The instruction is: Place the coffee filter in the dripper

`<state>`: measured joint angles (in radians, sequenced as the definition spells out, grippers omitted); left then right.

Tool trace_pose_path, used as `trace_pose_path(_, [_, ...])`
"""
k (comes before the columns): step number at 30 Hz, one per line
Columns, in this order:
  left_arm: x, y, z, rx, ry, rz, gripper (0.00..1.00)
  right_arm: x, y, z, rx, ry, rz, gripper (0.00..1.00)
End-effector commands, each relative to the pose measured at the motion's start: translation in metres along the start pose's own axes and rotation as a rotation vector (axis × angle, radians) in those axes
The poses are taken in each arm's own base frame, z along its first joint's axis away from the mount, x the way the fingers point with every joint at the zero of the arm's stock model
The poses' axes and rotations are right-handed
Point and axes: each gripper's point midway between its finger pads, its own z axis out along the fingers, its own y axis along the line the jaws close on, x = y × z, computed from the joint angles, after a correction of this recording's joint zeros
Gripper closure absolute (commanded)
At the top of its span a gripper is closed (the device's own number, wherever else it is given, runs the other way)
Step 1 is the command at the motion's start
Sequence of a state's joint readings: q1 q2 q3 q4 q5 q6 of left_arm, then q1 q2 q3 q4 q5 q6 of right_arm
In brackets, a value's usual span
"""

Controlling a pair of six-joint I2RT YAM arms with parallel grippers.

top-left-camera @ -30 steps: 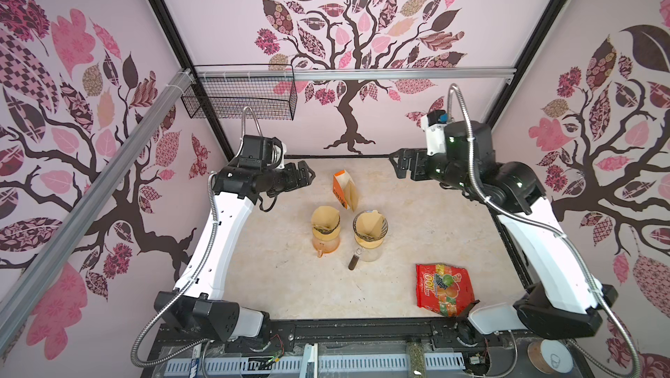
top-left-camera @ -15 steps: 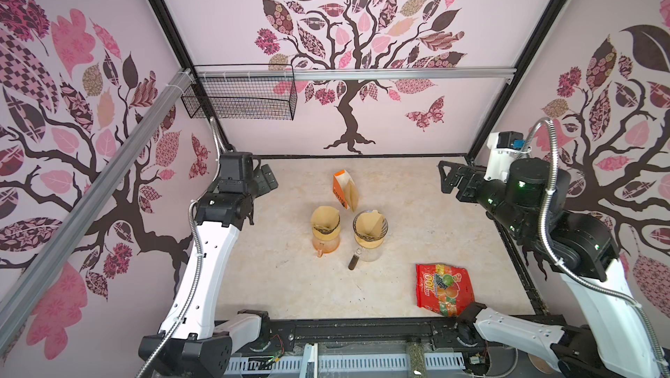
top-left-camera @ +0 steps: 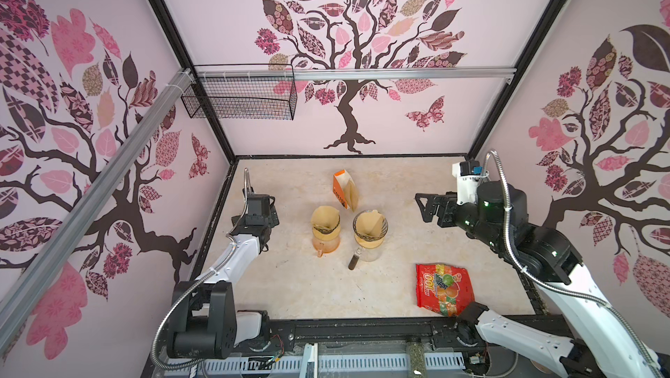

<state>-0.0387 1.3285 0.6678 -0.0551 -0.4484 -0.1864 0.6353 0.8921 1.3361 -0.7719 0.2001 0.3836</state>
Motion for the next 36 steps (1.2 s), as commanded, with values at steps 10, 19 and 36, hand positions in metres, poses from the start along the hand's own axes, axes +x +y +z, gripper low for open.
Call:
trace_pose_path(10, [-0.011, -0.024, 0.021, 0.179, -0.416, -0.085, 0.02, -0.014, -0.004, 0.017, 0.036, -0.109, -0.051, 0.0])
trace_pose_path(19, [-0.007, -0.025, 0.023, 0.181, -0.386, -0.067, 0.02, -0.033, -0.076, 0.07, 0.124, -0.166, 0.161, 0.0])
trace_pose_path(36, [-0.009, -0.026, 0.022, 0.171, -0.397, -0.062, 0.02, 0.062, -0.276, 0.099, 0.696, -0.357, 0.082, 0.0])
